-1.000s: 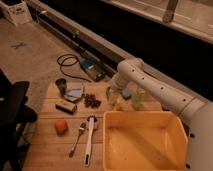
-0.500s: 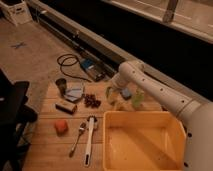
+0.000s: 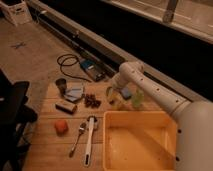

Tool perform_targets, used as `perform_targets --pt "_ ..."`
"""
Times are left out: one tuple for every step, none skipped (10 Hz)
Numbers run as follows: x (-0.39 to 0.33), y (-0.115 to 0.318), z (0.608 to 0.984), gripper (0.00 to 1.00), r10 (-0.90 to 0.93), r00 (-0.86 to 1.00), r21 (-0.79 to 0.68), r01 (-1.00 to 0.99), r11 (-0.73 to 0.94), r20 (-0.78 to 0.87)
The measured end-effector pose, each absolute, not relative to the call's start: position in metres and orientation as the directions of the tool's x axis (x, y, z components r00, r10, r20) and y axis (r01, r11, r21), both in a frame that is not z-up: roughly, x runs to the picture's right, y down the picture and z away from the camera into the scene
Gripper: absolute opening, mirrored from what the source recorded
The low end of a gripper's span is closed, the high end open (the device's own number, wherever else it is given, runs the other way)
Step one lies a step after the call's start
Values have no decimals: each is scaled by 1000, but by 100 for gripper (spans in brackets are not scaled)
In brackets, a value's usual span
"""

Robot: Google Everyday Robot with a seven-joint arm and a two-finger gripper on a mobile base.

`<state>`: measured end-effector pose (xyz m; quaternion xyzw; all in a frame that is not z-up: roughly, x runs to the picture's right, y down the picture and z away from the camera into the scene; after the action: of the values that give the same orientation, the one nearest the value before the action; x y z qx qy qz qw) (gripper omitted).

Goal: Place pepper in paper cup

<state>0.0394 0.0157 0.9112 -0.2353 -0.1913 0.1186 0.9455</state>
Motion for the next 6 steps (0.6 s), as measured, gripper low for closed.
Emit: perform_targets --pt "39 18 918 80 324 898 -500 -142 854 299" --pt "40 20 923 80 332 897 -508 -148 849 293" --pt "40 22 927 80 337 896 -516 -151 843 288" --pt "38 27 932 80 341 897 -530 -151 835 282" --pt "35 33 936 80 342 898 -543 -147 827 278" --pt "32 39 941 80 344 898 -557 -144 818 273"
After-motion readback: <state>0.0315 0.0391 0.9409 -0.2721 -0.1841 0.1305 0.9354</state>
